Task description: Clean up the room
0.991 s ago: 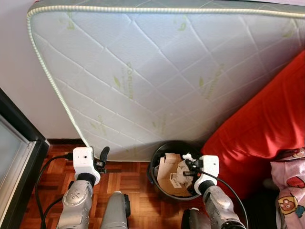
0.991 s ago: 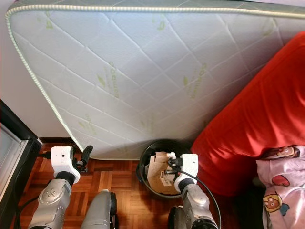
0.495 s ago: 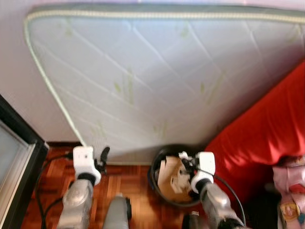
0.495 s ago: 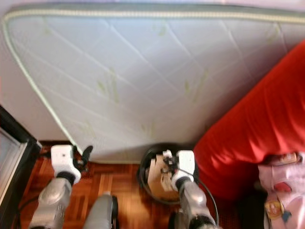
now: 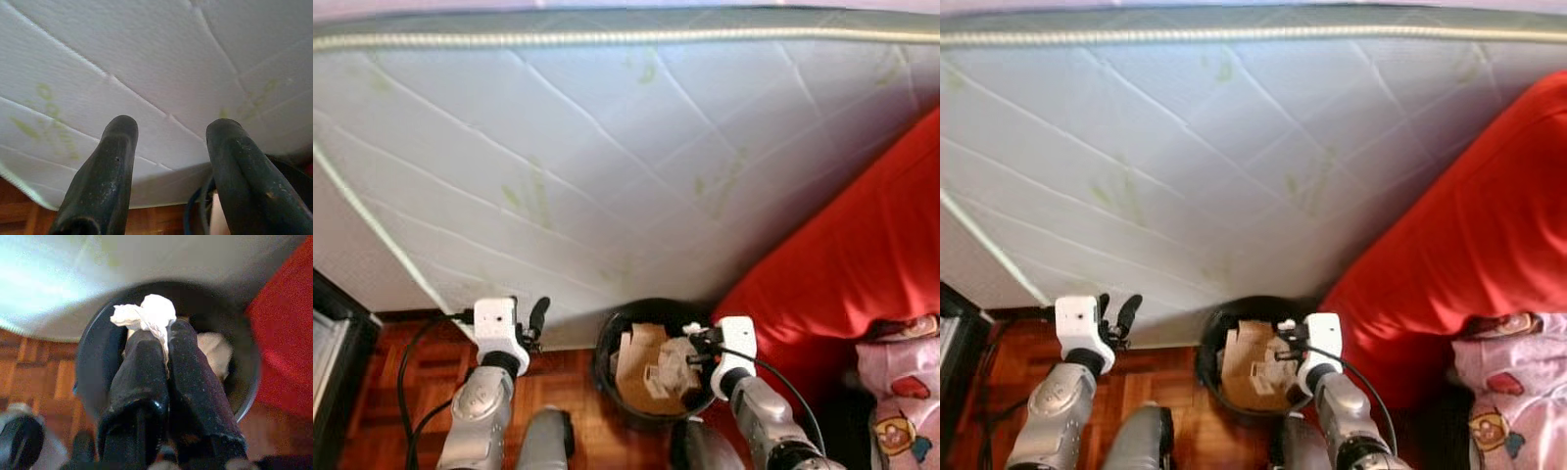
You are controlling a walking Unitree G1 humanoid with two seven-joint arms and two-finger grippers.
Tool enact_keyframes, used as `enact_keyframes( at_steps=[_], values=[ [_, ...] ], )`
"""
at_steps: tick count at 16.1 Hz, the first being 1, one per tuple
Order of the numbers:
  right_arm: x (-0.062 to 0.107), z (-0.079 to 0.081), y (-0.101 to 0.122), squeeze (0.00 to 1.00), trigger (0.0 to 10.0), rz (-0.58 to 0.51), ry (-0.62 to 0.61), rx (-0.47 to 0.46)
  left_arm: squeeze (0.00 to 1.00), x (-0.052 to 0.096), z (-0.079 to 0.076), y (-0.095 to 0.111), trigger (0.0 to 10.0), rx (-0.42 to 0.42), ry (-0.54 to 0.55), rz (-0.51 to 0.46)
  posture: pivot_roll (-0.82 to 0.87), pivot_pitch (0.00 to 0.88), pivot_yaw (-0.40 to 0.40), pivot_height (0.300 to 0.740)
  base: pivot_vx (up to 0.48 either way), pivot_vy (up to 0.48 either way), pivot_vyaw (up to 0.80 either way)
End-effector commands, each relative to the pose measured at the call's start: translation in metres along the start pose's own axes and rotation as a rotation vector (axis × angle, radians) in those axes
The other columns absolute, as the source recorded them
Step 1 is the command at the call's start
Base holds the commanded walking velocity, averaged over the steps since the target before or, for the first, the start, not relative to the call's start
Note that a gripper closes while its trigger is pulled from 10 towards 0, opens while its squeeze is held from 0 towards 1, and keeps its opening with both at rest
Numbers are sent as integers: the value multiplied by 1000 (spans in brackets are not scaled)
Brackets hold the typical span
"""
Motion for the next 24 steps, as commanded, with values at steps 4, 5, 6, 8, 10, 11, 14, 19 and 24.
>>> enact_keyframes(
  at_steps=[4, 5, 6, 8, 10, 11, 14, 19, 24],
  values=[
    [5, -2, -35, 0, 10000, 179, 7, 68, 0, 9, 0, 0, 10000, 9, 2, 10, 168, 251, -55, 624, 0, 0, 0],
    [6, -2, -36, 0, 10000, 191, 6, 75, 0, 10, -1, 1, 10000, 9, 1, 7, 168, 251, -55, 624, 0, 0, 0],
    [5, -3, -35, 0, 10000, 192, 1, 75, 0, 11, -1, 3, 10000, 9, 2, 1, 184, 266, -57, 624, 0, 0, 0],
    [-2, 1, -19, 0, 10000, 130, -28, 10, 0, 8, 0, 20, 10000, 2, 13, -44, 203, 291, -60, 624, 0, 0, 0],
    [-5, 8, -13, 0, 10000, 96, -26, -17, 0, 5, 0, 35, 10000, -8, 19, -82, 229, 318, -61, 624, 0, 0, 0],
    [-7, 12, -10, 0, 10000, 80, -21, -33, 0, 5, 0, 40, 10000, -16, 20, -96, 242, 332, -63, 624, 0, 0, 0],
    [-18, 27, 21, 0, 10000, 11, -6, -20, 0, 3, 1, 62, 10000, -36, 25, -146, 268, 383, -67, 624, 0, 0, 0],
    [-21, 24, 42, 0, 10000, -50, -54, 4, 0, 20, -4, 69, 10000, -28, 30, -143, 299, 459, -68, 624, 0, 0, 0],
    [-22, 19, 63, 1000, 10000, -101, -95, 29, 0, 34, -5, 67, 10000, -28, 34, -101, 293, 504, -76, 624, 0, 0, 0]
  ],
)
Point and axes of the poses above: a point about 5 cm out from each wrist's last joint towards the gripper, its own x axis pointing back from the gripper into the wrist, its own y axis along the axis of the wrist's last joint, z = x × y, the point moved 6 cm from there along -x, pointing out of the wrist towards the gripper, and after that the axes turned 12 degrees about -x, right-handed, at the moved point
